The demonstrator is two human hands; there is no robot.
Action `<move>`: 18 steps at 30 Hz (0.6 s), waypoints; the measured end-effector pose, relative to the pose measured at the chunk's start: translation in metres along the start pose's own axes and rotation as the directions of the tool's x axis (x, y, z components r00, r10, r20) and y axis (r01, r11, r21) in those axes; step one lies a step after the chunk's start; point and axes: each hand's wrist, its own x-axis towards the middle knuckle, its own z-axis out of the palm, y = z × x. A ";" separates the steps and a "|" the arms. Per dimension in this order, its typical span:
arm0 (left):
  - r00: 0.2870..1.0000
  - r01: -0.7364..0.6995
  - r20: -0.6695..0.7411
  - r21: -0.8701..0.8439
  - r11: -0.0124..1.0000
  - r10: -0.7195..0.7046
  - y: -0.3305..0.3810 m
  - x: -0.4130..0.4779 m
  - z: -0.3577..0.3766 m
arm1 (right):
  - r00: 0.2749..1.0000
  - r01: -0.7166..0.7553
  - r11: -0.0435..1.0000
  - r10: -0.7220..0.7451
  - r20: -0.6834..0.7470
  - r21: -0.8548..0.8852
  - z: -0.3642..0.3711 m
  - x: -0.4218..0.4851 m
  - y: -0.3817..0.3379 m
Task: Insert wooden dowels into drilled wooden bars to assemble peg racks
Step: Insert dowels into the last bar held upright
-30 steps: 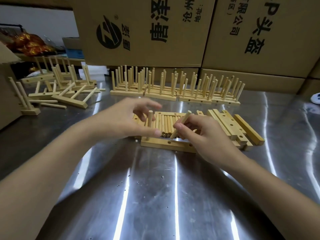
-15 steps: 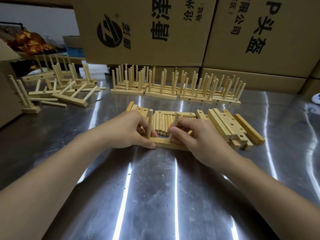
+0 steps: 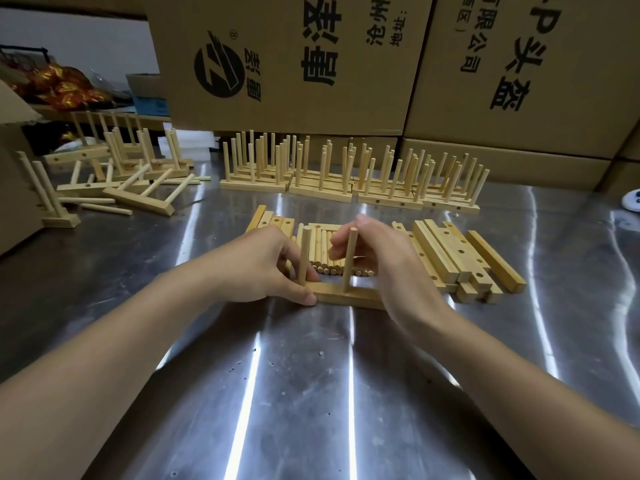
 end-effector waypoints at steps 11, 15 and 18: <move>1.000 -0.019 -0.016 -0.024 1.000 0.019 0.002 -0.001 0.002 | 0.998 -0.042 0.987 0.036 0.043 0.152 0.005 0.006 -0.001; 1.000 -0.017 -0.017 -0.047 0.999 0.016 0.003 -0.001 0.002 | 0.998 -0.035 0.994 0.030 0.047 0.107 0.004 0.008 0.000; 1.000 0.008 -0.019 -0.042 0.999 -0.009 0.004 -0.001 0.002 | 0.997 -0.026 0.998 0.023 0.071 0.048 0.003 0.009 -0.002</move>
